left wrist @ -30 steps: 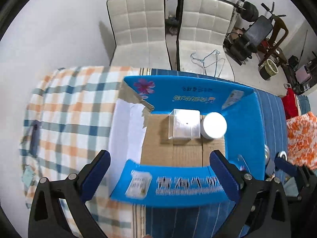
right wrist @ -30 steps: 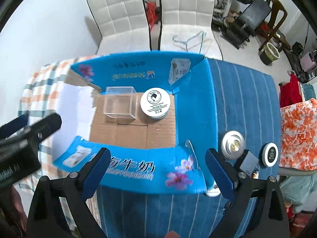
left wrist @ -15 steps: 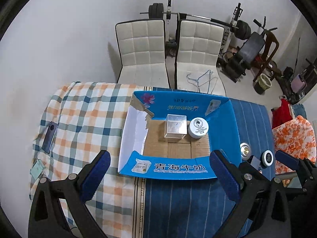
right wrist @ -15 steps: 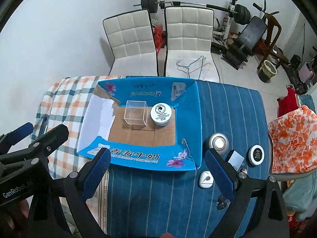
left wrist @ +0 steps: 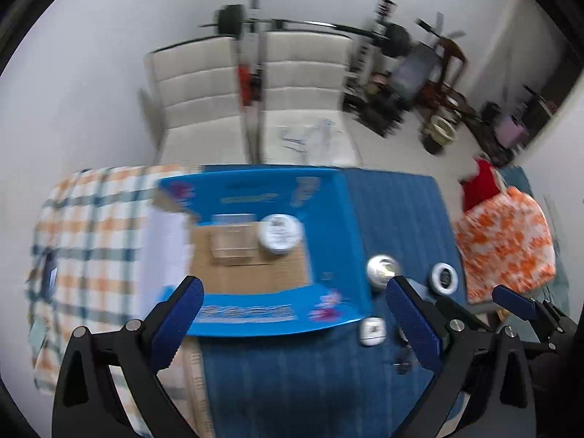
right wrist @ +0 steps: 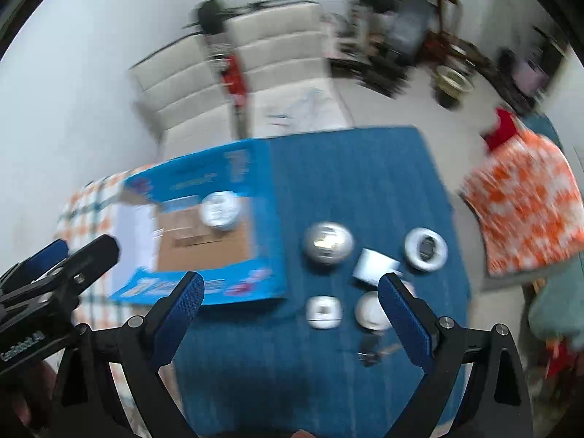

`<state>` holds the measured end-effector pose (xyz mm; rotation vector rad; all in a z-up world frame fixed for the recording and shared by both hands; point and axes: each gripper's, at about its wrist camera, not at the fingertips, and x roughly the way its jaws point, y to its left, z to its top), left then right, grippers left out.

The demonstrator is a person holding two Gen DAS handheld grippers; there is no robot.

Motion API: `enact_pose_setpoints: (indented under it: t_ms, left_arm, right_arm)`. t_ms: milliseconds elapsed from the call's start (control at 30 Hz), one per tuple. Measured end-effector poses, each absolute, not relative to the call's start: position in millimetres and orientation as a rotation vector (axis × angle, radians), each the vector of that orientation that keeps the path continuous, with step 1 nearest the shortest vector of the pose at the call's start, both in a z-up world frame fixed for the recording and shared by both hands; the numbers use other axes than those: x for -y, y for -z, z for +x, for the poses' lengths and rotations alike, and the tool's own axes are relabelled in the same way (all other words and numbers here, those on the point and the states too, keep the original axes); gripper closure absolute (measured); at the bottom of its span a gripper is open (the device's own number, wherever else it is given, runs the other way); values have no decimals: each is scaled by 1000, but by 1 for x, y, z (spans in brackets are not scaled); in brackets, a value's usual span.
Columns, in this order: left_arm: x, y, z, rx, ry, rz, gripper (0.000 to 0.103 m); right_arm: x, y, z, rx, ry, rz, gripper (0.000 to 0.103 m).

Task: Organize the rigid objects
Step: 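Grasp the silver round tin with the left tool while the right tool grasps the black-lidded jar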

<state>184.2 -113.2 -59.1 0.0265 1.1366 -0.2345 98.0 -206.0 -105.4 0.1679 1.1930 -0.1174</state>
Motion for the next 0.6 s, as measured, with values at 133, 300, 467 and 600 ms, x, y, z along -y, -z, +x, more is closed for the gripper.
enact_pose_setpoints:
  t_ms: [133, 300, 467, 600]
  left_arm:
    - [187, 90, 201, -1198, 353, 60, 0]
    - [263, 146, 227, -1308, 397, 125, 0]
    - [305, 207, 252, -1448, 382, 149, 0]
    - [316, 250, 266, -1550, 338, 136, 0]
  right_arm:
    - [298, 137, 91, -1246, 282, 266, 5]
    - [380, 182, 91, -1306, 385, 353, 5]
    - [424, 229, 108, -1353, 413, 425, 5]
    - [444, 267, 121, -1382, 399, 476, 5]
